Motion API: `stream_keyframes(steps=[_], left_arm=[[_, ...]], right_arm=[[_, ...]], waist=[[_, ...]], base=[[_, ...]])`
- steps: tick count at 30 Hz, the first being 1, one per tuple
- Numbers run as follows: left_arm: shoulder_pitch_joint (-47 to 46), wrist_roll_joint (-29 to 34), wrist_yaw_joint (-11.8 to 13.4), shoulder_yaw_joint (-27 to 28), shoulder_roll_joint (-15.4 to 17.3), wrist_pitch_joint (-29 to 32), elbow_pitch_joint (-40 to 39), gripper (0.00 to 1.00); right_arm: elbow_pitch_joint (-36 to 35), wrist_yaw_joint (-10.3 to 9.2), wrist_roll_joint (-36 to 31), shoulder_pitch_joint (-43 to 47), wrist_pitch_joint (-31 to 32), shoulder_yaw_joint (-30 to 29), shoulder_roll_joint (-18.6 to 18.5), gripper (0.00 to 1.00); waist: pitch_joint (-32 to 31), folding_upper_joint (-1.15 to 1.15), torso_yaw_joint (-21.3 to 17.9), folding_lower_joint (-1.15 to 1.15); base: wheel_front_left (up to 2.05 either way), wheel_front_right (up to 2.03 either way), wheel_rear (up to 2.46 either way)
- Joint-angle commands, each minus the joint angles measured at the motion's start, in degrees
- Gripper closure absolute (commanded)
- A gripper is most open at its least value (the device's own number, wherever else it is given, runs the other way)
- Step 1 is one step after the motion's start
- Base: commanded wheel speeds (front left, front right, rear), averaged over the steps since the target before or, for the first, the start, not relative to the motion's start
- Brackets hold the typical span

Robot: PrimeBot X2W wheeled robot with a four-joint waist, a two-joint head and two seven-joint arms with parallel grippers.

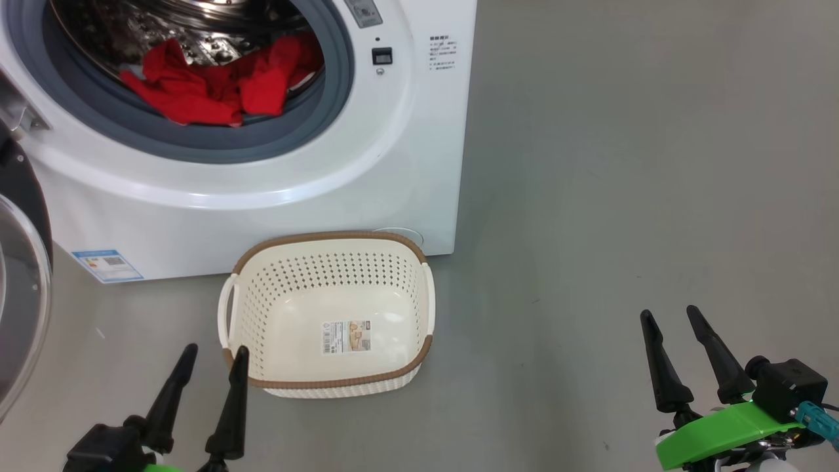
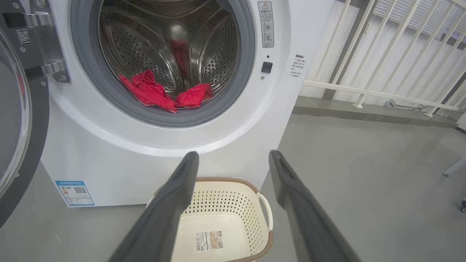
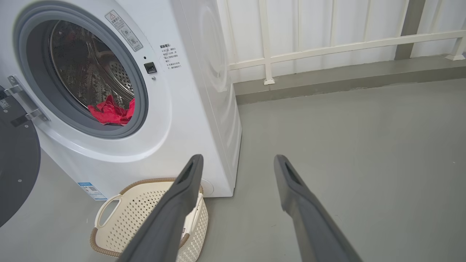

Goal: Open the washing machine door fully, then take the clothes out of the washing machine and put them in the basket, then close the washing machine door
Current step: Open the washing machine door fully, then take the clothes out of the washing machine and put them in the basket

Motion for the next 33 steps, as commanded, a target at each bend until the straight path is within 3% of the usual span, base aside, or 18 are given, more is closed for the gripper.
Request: stream_keyframes(steps=[1,21,33], left_arm=[[-1.2,-0.13,-0.32,2.15,1.19,-0.29,-1.69,0.0],[-1.68,0.01,-0.32,3.23,0.69,-0.29,-0.94,0.0],[-2.63,-1.04,-0.32,3.08,0.97,-0.29,-0.42,0.0]], right_arm=[[-1.55,0.28,-1.04,-0.37,-0.54,1.16,-0.54,0.0],[-1.59,0.28,-1.08,-0.67,-0.54,1.95,-0.64,0.0],[-1.4,0.28,-1.16,-1.21,-0.54,2.32,-0.49,0.0]], waist=[[-0.04,0.0,0.1,0.0],[0.35,0.0,1.13,0.0],[0.77,0.0,1.15,0.0]], base=[[0.0,0.0,0.0],[0.03,-0.04,0.01],[1.08,-1.12,0.04]])
